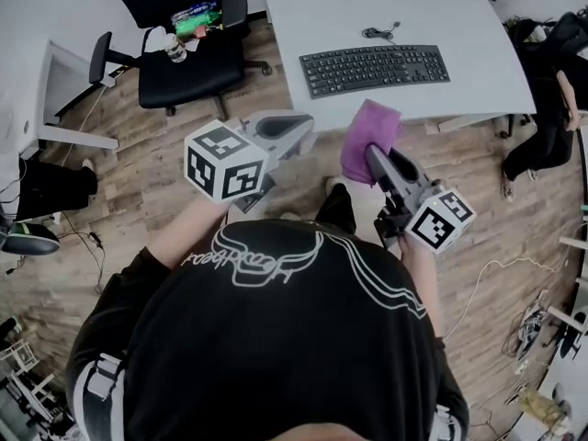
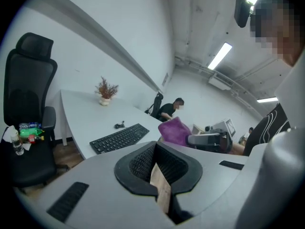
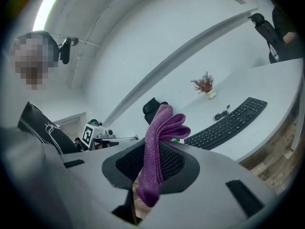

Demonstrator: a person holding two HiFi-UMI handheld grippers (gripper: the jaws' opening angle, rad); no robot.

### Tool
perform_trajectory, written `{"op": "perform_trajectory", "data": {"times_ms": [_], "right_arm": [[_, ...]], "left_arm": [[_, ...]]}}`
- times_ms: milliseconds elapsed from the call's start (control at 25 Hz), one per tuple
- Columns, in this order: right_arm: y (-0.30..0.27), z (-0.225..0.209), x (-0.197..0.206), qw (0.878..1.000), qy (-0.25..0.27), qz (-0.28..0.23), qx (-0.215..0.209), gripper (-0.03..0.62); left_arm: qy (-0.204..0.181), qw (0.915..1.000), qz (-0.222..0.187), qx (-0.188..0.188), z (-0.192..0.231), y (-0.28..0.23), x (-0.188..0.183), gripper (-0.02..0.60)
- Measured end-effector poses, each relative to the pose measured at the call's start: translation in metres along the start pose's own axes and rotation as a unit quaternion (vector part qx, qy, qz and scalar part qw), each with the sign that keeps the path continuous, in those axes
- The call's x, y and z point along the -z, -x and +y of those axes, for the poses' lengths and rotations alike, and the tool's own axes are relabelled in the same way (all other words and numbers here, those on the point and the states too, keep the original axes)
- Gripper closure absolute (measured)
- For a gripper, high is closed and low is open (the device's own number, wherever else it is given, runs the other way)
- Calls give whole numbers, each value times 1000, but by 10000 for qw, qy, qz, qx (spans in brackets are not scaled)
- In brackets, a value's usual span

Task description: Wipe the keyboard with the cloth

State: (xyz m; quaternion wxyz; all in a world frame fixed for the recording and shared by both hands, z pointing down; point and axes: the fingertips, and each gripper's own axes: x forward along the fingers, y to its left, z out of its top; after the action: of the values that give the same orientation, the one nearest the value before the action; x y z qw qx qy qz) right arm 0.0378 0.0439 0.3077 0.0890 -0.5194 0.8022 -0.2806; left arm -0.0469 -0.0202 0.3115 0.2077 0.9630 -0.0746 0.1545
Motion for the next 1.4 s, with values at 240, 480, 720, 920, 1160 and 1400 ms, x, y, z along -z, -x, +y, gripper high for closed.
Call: {"op": "perform_trajectory", "data": {"times_ms": [240,480,720,920,1160,1400], "right_arm": [[-44,-52,-32,9970,50,437,-633,536],[-72,-107,-62,9896,58,850,-1158,536],[-84,-139,-71,9797,60,1253,-1562,536],[-94,-146,-64,9725,26,1502,-1778,536],[-119,-136,-60,9679,43,1692,-1860,536],[-154,-122,-61,9689,-21,1706,-1794,536]], "left_arm": [[289,9971,-104,-691,41,-32,-20,578],[632,9892,-268,-1293,74,-73,-36,579],[1065,9785,-479,-1699,86,-98,-38,580],[1201,9702,-483,-2048,93,-97,-26,580],[1370,9649,-501,-2184,109,-80,-16,578],[1450,9669,-517,-2036,137,-64,-19,579]]}}
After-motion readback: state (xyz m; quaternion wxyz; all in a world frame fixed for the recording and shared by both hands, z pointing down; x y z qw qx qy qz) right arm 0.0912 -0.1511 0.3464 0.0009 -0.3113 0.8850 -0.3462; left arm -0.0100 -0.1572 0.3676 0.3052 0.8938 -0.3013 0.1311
